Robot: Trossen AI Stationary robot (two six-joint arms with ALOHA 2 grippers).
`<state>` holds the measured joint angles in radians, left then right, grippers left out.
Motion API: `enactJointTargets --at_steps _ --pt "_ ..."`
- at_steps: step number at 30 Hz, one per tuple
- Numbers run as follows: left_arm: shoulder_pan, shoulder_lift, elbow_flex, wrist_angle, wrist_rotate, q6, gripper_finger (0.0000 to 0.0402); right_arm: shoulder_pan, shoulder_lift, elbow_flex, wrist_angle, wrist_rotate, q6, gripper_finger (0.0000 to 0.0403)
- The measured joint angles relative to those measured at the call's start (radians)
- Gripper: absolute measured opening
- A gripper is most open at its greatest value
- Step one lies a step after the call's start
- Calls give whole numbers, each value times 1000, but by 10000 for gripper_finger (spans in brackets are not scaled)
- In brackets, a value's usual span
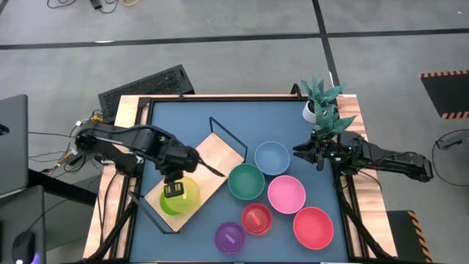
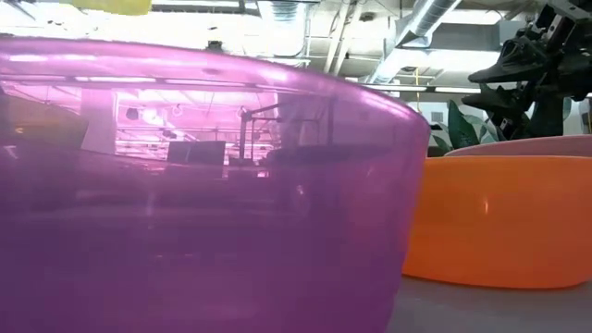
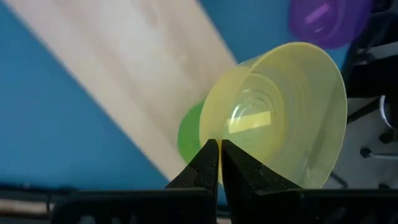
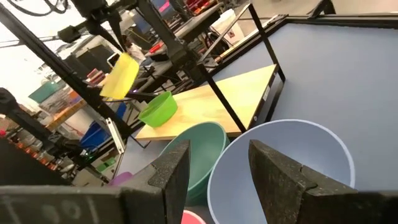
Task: Place and stack bowls onto a shelf
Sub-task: Stack the yellow bowl on top of the small green bowl on the shelf
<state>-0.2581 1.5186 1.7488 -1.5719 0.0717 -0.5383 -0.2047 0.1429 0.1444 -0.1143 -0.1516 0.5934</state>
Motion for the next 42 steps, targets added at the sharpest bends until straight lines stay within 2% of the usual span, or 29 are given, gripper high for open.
enactJointTargets --at_steps 4,11,19,24,31,38,42 --pt "-10 -81 -139 23 18 -49 0 0 0 0 1 23 0 189" --pt "-10 -203 -374 186 37 -97 0 0 0 0 1 30 0 189" --pt "-10 -293 -565 286 67 -118 0 0 0 0 1 30 1 189" --pt "-10 -318 -639 368 71 -118 0 0 0 0 1 31 1 189" --pt "-10 -318 -710 400 90 -95 0 0 0 0 1 49 1 189" --pt "-10 -318 -721 421 73 -76 1 0 0 0 1 49 1 189" --pt "-10 -318 -721 421 73 -76 15 0 0 0 1 49 1 189"
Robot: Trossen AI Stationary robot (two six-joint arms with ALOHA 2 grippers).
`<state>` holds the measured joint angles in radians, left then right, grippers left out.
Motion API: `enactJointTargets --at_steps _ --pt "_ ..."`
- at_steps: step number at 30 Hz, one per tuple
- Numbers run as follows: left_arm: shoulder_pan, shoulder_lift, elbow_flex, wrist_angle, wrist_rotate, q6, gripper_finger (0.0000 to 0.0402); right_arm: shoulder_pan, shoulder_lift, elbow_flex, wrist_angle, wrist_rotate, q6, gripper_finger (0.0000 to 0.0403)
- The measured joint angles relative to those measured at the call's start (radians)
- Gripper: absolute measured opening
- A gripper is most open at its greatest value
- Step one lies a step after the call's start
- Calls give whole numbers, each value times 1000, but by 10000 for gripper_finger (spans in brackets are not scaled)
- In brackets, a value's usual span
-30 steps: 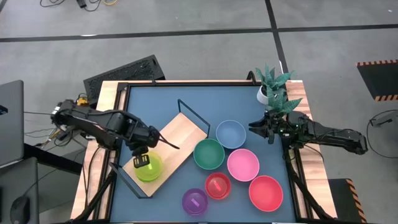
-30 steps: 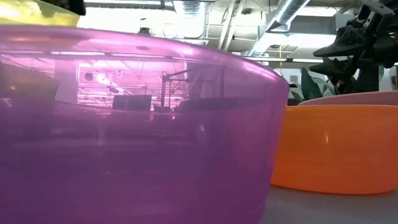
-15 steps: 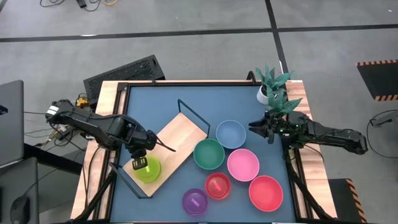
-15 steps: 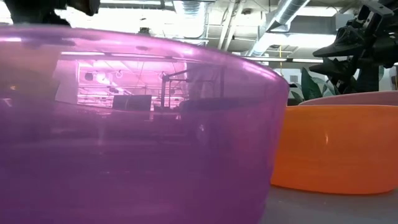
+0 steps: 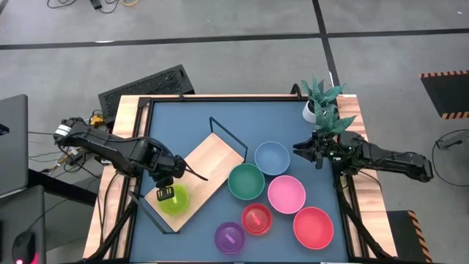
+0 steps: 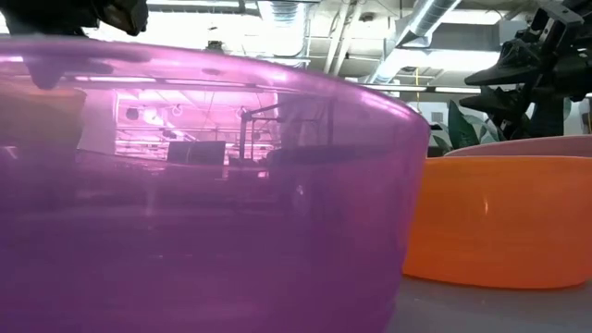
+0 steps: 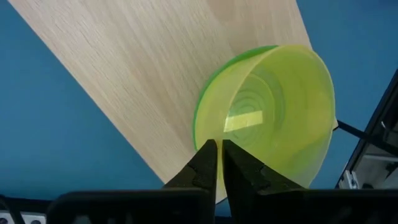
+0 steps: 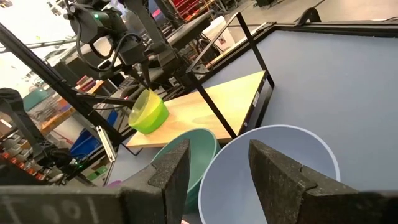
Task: Place and stack bowls onto a shelf
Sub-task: Stack the yellow bowl on top of the small green bowl on the shelf, then put the large green bowl on the shelf
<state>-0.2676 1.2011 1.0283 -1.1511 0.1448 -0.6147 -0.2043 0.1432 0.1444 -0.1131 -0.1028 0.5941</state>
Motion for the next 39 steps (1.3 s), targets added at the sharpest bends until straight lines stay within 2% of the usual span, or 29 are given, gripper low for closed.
enactJointTargets --at_steps 9,14,17,22,25,33,39 --pt "7 0 2 -26 26 -31 116 0 0 0 0 0 -2 189" --pt "43 0 77 26 47 -90 159 0 0 0 0 0 -27 189" --pt "75 4 153 82 -30 -129 165 0 0 0 0 0 -27 189" --pt "132 56 267 154 -284 -145 163 0 0 0 0 0 -26 189" --pt "159 132 313 179 -381 -142 163 0 0 0 0 0 -11 189" --pt "190 414 393 268 -430 -102 163 0 0 0 -25 -2 -10 189" --pt "192 570 438 355 -491 -96 163 0 0 0 -35 -3 -10 189"
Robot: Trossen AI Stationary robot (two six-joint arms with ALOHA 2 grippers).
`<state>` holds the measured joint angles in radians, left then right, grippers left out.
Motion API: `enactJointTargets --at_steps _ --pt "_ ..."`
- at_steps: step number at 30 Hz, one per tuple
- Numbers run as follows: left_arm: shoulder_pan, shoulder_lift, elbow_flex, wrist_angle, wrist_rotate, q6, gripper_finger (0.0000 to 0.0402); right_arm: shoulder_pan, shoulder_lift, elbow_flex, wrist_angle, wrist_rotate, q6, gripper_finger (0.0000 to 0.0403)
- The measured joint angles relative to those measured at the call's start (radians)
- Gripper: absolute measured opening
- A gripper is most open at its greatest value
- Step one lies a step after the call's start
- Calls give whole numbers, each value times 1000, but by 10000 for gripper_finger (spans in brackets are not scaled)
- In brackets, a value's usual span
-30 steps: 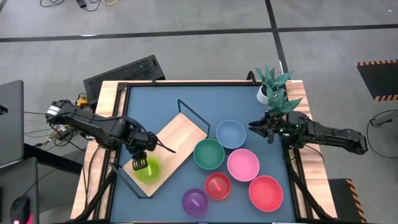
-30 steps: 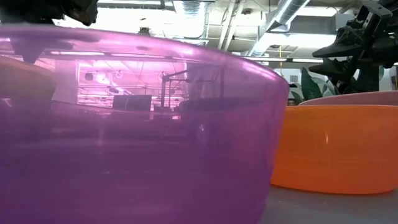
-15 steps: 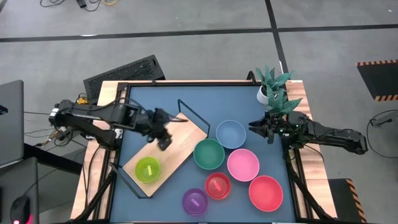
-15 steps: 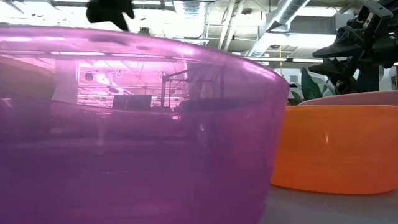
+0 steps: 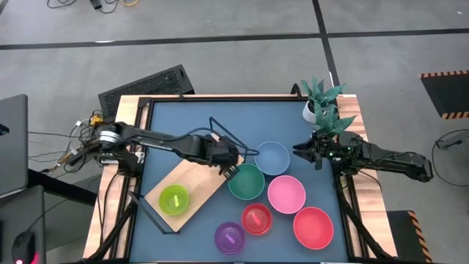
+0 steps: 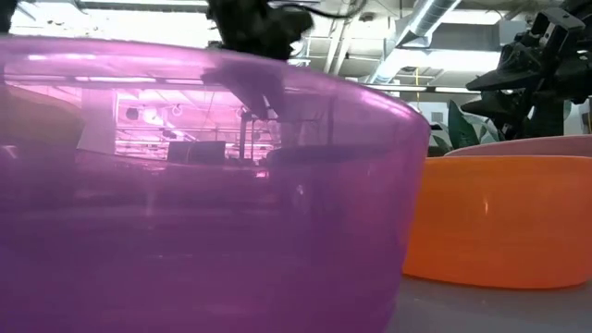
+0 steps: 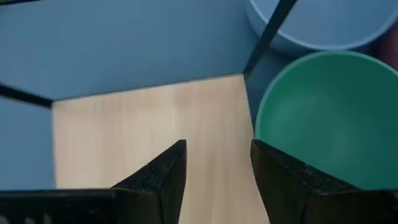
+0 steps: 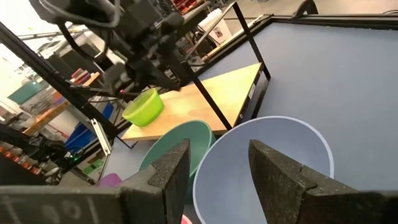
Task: Place and stack bowls onto a shelf
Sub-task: Put the large green bowl on the shelf
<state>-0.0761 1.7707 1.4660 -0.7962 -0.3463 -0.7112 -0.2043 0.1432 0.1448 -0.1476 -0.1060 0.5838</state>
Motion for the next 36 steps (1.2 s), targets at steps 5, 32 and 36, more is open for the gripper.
enactJointTargets --at_steps 5,32,36 --pt "3 84 3 64 24 -9 162 0 0 0 -12 -1 0 189" --pt "-4 178 8 126 166 9 101 2 0 0 -41 -2 3 189" --pt "-4 177 36 124 187 19 43 2 0 0 -41 -2 2 189"
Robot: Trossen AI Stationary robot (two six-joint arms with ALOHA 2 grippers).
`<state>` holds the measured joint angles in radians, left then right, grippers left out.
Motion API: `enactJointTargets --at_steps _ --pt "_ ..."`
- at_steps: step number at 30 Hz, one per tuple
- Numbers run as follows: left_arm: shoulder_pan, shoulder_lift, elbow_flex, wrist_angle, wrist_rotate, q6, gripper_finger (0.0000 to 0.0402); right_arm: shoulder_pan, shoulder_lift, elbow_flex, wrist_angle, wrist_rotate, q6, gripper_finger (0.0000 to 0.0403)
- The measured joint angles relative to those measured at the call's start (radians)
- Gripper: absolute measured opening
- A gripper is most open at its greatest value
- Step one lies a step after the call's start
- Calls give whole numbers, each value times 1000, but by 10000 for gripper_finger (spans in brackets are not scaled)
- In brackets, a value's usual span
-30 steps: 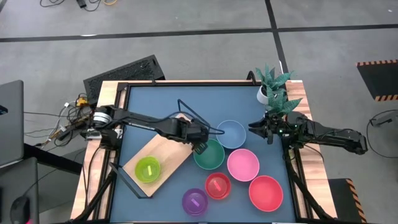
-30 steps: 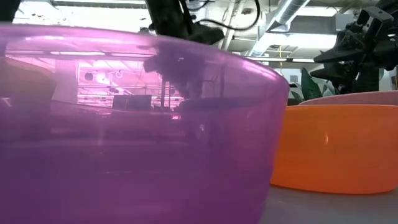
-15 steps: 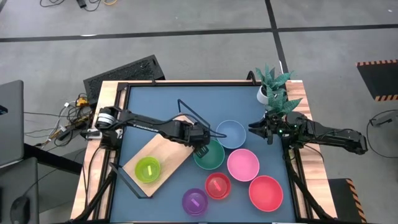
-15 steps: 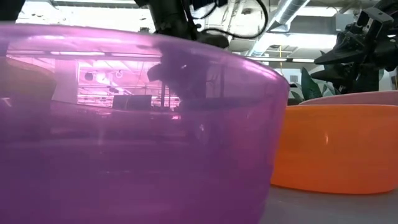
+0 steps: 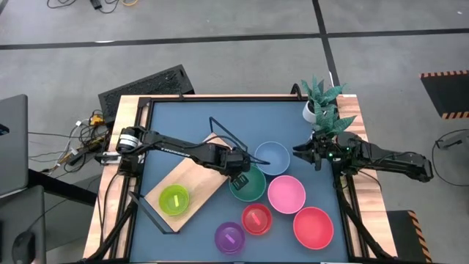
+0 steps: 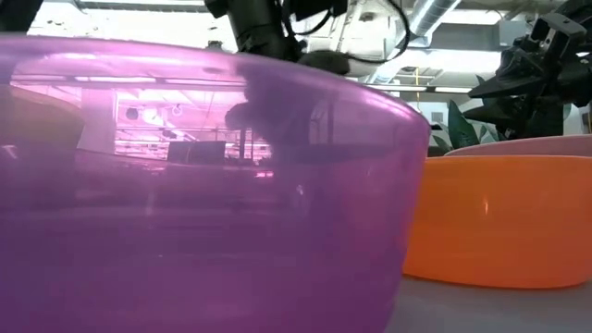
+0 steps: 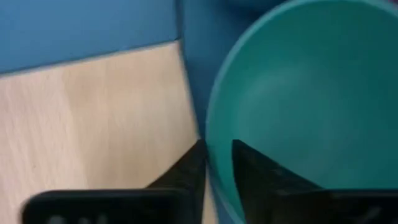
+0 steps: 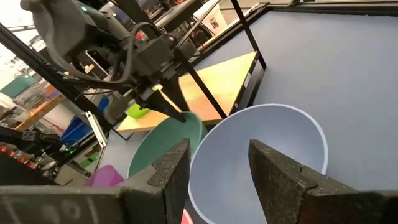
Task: Place and stack bowls onto a shelf
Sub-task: Put the large green bowl on the shelf
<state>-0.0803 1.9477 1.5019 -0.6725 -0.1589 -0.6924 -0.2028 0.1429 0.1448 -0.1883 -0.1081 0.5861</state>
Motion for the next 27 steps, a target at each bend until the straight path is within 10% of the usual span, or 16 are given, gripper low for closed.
enactJointTargets --at_steps 27 --pt "10 -24 201 -220 107 -29 0 0 0 0 -2 0 -2 189"
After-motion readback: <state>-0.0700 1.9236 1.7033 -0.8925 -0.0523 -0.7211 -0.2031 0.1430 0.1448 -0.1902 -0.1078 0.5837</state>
